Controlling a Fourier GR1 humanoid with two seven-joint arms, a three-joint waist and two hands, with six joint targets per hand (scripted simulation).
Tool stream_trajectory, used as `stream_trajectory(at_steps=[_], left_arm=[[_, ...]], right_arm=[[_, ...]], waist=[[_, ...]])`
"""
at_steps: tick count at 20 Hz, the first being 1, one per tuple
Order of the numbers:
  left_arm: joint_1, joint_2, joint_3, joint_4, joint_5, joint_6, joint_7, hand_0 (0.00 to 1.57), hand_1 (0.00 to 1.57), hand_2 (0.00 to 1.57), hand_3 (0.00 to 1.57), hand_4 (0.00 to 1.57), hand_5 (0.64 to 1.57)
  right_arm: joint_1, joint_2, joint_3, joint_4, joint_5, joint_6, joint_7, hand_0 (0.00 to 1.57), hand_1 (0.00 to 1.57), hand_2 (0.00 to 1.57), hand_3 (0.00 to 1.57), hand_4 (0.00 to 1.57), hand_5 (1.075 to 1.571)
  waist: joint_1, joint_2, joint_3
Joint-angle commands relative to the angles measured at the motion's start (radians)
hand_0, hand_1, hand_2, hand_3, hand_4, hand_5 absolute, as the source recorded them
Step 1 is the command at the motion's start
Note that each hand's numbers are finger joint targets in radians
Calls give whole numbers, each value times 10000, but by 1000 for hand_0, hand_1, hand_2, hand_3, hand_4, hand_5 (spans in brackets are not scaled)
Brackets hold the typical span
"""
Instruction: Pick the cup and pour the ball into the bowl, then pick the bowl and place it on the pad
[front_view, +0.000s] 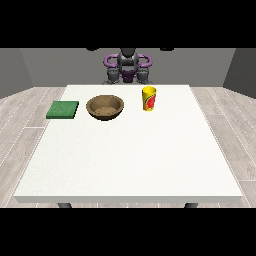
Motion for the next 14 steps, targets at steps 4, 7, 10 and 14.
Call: stream_trajectory(at_steps=[4, 7, 10, 14], left_arm=[[-1707, 111, 795, 430, 450, 486, 145, 0, 0, 0, 0, 0, 1569], [-1577, 51, 487, 228, 349, 546, 304, 0, 0, 0, 0, 0, 1565], [-2231, 234, 843, 1042, 287, 322, -755, 0, 0, 0, 0, 0, 1562], [-2072, 121, 538, 1560, -152, 7, -2161, 0, 0, 0, 0, 0, 1547]], right_arm=[[-1745, 429, 932, -1234, 314, -1396, 1612, 0, 0, 323, 450, 826, 1567], [-1466, 312, 723, -1413, 367, -1258, 1666, 0, 0, 378, 524, 812, 1564], [-2113, 420, 736, -721, 652, -1432, 1207, 0, 0, 194, 455, 802, 1566], [-2719, 249, 333, 51, 940, -1488, 79, 0, 0, 430, 733, 745, 1570]], waist=[[-460, 814, 1], [-294, 911, 5], [-391, 1897, 3], [-204, 3130, 3]])
